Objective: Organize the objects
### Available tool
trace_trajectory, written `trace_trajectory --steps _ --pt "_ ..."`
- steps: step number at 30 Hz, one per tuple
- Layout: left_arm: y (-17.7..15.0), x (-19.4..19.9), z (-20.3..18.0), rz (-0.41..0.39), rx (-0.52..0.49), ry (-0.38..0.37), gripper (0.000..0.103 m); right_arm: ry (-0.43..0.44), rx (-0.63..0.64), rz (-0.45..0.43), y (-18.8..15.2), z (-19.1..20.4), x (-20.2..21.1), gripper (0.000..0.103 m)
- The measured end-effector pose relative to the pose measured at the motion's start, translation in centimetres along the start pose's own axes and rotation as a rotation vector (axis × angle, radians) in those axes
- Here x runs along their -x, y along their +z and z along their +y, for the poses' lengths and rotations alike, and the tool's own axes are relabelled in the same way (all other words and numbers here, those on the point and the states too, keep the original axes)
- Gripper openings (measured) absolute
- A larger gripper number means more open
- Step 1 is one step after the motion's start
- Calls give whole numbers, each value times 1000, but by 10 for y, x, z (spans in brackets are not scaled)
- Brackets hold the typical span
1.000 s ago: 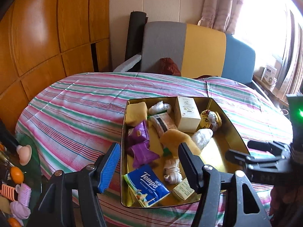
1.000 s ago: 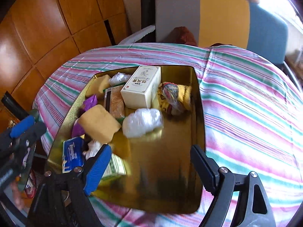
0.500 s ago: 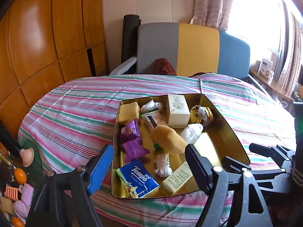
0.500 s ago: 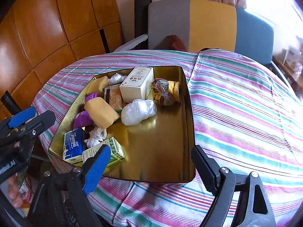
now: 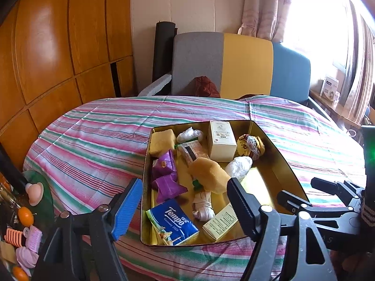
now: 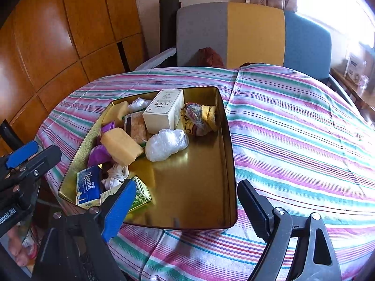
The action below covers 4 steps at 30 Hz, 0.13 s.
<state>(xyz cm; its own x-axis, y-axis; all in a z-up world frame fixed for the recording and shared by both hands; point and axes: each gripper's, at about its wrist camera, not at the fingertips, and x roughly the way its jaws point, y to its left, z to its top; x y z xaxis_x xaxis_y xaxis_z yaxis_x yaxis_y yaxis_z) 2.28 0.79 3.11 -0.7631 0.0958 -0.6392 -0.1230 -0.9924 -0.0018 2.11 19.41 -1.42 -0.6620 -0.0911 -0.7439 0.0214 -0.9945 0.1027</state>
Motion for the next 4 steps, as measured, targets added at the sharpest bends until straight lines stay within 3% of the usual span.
trace_trajectory --steps 4 --pt "1 -4 3 16 6 2 74 -2 -1 -2 1 1 0 89"
